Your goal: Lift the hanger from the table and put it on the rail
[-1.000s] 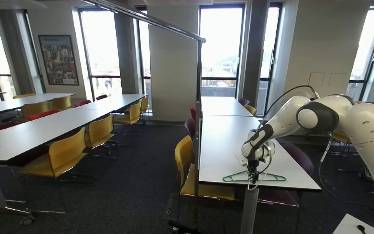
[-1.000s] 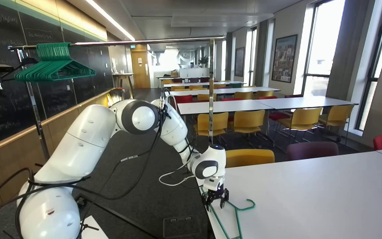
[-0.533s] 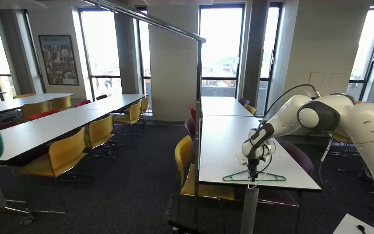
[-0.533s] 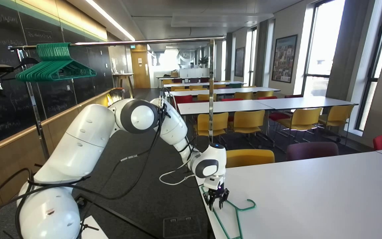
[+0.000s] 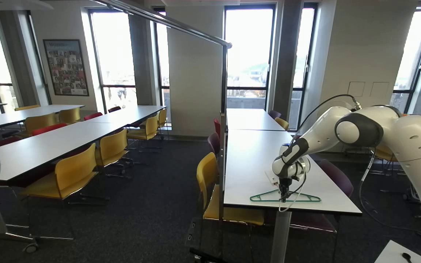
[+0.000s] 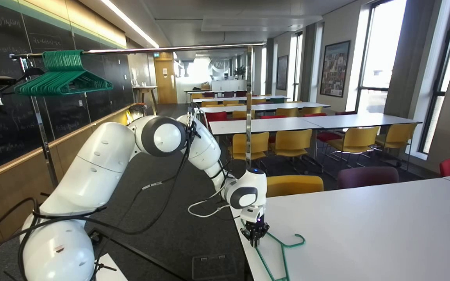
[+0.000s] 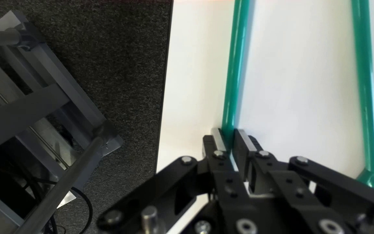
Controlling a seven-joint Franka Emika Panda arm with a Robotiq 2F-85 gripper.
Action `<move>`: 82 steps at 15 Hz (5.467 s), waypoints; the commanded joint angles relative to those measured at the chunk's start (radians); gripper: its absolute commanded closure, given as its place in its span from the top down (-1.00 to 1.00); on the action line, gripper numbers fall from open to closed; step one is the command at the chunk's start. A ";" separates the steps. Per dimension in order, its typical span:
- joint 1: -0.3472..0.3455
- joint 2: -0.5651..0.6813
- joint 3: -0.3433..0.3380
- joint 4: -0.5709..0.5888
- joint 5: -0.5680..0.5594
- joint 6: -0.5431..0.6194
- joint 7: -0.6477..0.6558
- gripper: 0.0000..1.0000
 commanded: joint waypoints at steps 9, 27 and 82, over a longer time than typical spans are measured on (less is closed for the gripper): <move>0.018 -0.040 -0.020 -0.048 -0.006 0.024 0.027 -0.95; 0.151 -0.341 -0.099 -0.268 -0.214 0.132 0.137 -0.95; -0.044 -0.860 0.126 -0.392 -1.023 0.270 0.825 -0.95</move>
